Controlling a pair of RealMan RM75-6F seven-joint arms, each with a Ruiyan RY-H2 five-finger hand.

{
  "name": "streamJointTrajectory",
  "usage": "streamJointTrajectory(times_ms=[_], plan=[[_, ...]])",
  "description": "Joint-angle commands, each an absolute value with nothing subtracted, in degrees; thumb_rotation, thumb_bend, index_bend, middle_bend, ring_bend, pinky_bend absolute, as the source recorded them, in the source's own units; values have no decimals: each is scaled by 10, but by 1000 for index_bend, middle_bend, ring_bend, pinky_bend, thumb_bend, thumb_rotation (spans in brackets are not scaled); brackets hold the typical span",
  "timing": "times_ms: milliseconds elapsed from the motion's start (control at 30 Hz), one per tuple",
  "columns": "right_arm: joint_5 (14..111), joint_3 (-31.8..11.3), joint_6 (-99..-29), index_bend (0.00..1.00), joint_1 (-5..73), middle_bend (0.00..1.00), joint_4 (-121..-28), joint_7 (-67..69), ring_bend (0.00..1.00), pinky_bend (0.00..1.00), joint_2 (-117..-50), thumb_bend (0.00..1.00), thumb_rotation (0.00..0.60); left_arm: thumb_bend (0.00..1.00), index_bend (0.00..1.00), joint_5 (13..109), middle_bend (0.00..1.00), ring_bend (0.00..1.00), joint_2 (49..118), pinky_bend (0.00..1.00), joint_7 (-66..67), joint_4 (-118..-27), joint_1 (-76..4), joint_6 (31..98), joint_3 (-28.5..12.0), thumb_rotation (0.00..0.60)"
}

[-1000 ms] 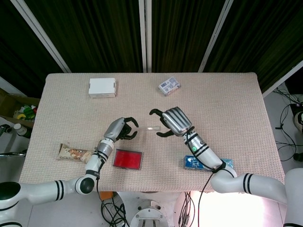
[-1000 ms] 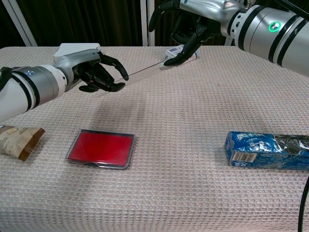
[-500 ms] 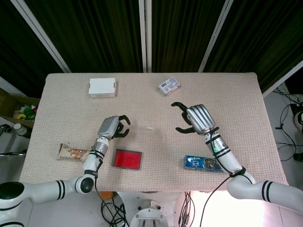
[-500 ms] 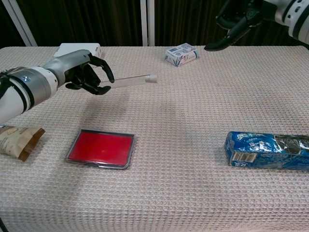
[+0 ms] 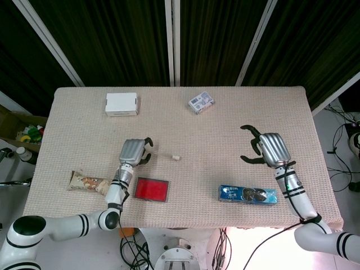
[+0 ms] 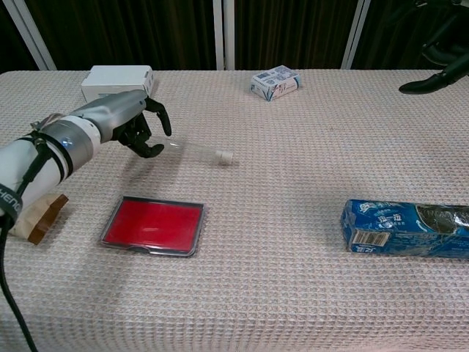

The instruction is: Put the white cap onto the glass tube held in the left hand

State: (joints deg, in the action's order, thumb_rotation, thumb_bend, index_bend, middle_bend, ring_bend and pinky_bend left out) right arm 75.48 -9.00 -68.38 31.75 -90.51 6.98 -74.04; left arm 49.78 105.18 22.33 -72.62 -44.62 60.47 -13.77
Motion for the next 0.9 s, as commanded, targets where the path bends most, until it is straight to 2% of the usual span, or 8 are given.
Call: streamJointTrajectory(times_ms=[33, 200, 300, 333, 467, 533, 667, 900], plan=[[756, -88, -687, 221, 309, 894, -904, 73, 990, 1000, -733, 52, 600, 408, 261, 496, 909, 896, 1043, 1000, 243, -743, -444, 610, -135, 600], [748, -82, -695, 147, 285, 803, -913, 70, 892, 996, -708, 58, 600, 319, 186, 515, 806, 788, 992, 1000, 249, -808, -418, 646, -132, 600], [737, -71, -700, 128, 264, 660, -923, 57, 751, 883, -684, 110, 600, 300, 201, 557, 708, 664, 940, 944, 236, -849, -389, 689, -121, 600], [732, -66, -702, 127, 253, 597, -927, 52, 681, 800, -672, 133, 600, 296, 216, 578, 655, 603, 910, 870, 228, -864, -373, 703, -111, 600], [733, -49, -728, 107, 214, 255, -926, 55, 238, 301, -640, 184, 600, 271, 247, 646, 366, 311, 809, 378, 184, -890, -319, 740, -70, 600], [740, -38, -745, 71, 191, 166, -918, 64, 130, 197, -627, 190, 600, 262, 247, 686, 265, 219, 771, 244, 165, -883, -287, 774, -45, 600], [753, -22, -781, 0, 147, 84, -902, 95, 63, 110, -614, 205, 600, 258, 243, 753, 208, 167, 717, 187, 121, -872, -216, 857, 0, 600], [806, -3, -861, 0, 85, 78, -872, 139, 33, 74, -633, 210, 600, 259, 235, 811, 207, 166, 682, 178, 62, -896, -103, 975, 47, 600]])
